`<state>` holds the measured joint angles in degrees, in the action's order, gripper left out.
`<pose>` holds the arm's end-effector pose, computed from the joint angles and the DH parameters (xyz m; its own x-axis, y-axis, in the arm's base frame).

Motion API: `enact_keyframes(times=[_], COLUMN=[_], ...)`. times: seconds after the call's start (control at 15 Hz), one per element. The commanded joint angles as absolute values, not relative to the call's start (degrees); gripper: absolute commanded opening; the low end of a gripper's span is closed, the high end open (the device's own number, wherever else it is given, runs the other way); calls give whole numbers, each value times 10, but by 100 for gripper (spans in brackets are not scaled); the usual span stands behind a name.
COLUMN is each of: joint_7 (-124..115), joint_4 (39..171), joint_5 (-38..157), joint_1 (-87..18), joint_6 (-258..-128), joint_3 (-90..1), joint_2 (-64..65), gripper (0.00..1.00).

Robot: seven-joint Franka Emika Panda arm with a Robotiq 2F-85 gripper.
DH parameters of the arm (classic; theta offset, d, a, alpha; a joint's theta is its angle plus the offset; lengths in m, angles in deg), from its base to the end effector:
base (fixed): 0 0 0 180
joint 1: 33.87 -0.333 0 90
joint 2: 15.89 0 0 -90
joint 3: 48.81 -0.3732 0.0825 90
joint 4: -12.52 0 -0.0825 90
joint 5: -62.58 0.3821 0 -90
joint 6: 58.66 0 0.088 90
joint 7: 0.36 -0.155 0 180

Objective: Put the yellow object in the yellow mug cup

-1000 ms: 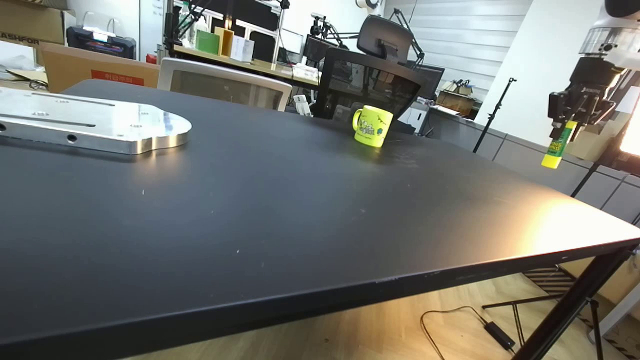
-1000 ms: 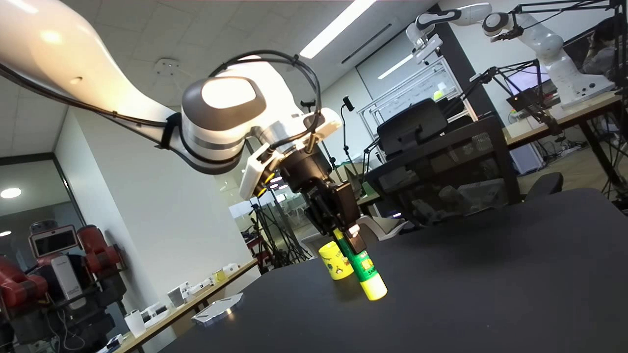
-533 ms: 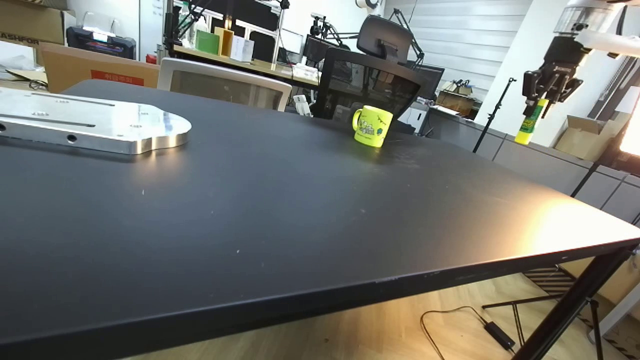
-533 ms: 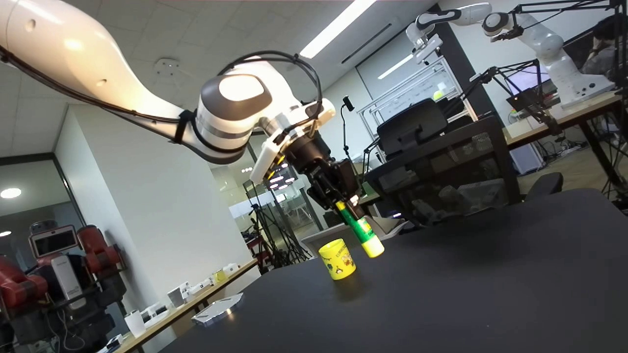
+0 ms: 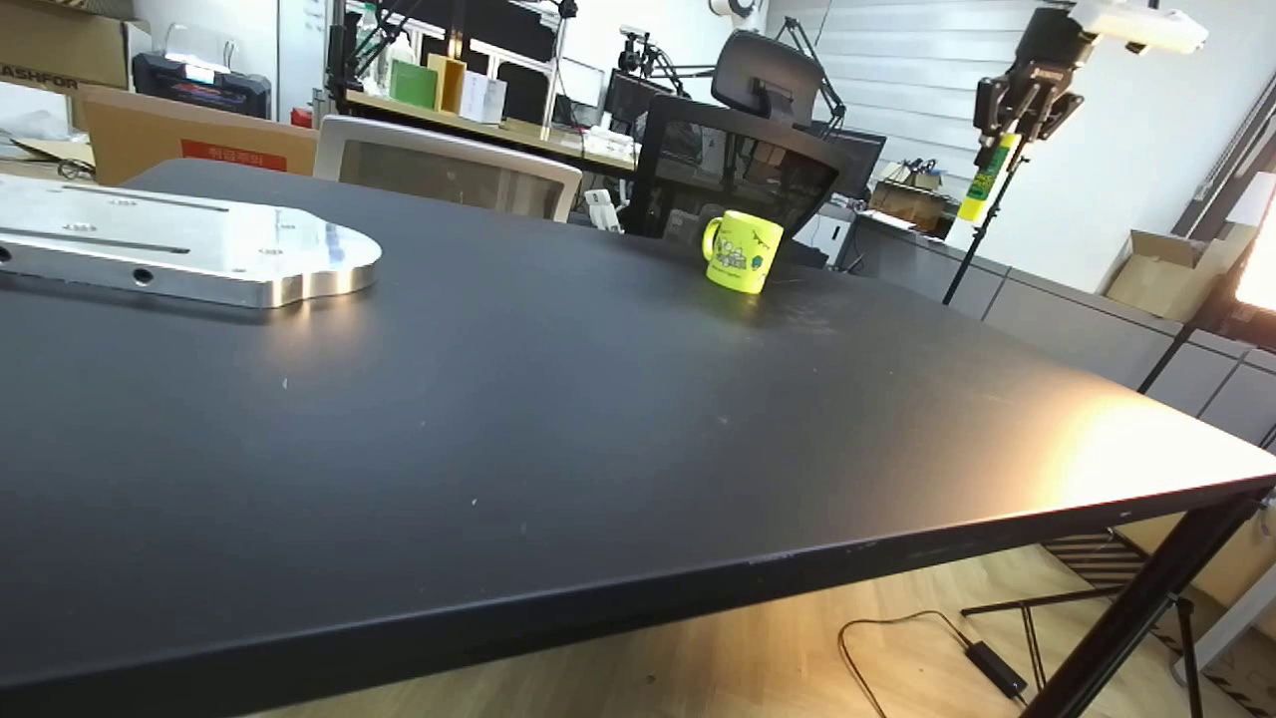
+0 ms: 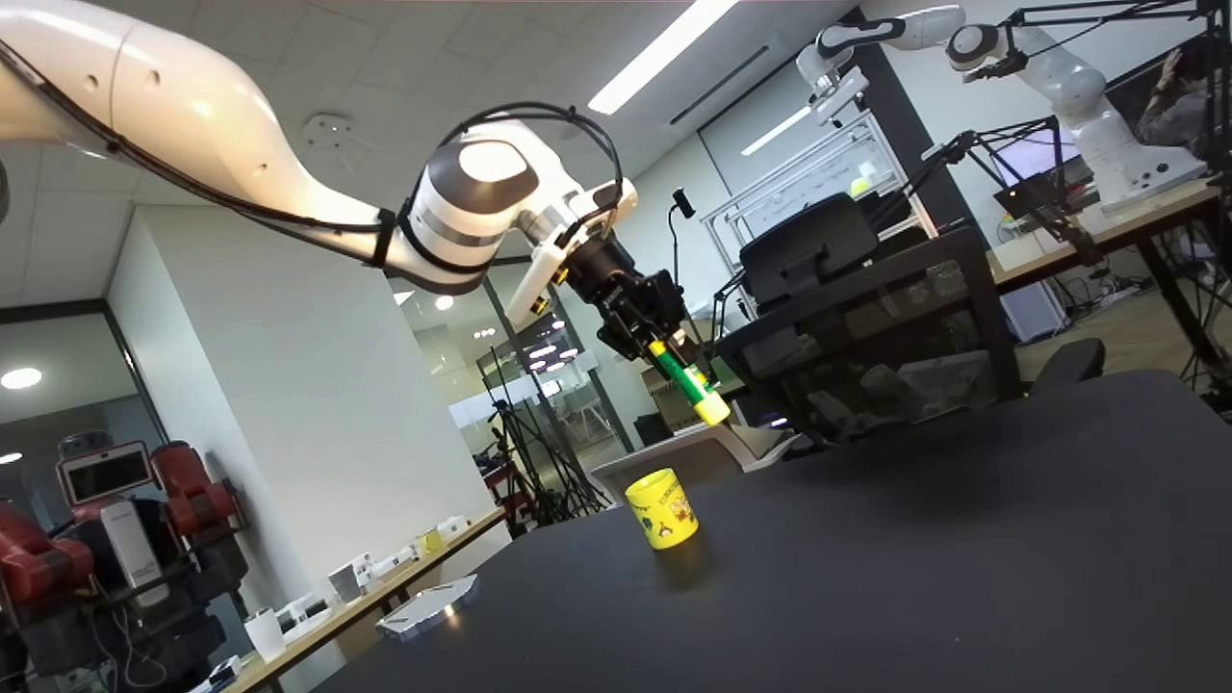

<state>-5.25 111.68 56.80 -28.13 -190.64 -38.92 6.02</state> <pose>0.6771 -0.1826 0.3905 0.9457 -0.2573 0.1988 -0.2862 -0.9488 0.1337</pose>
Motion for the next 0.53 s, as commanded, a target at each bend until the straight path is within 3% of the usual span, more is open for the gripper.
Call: enact_keyframes(times=[0.0,0.47], joint_7=[-64,-63], joint_4=[1040,924], joint_5=[566,569], joint_1=[-295,-327], joint_6=[-1888,-1874], joint_3=[-409,-436], joint_2=[103,176], gripper=[9,9])
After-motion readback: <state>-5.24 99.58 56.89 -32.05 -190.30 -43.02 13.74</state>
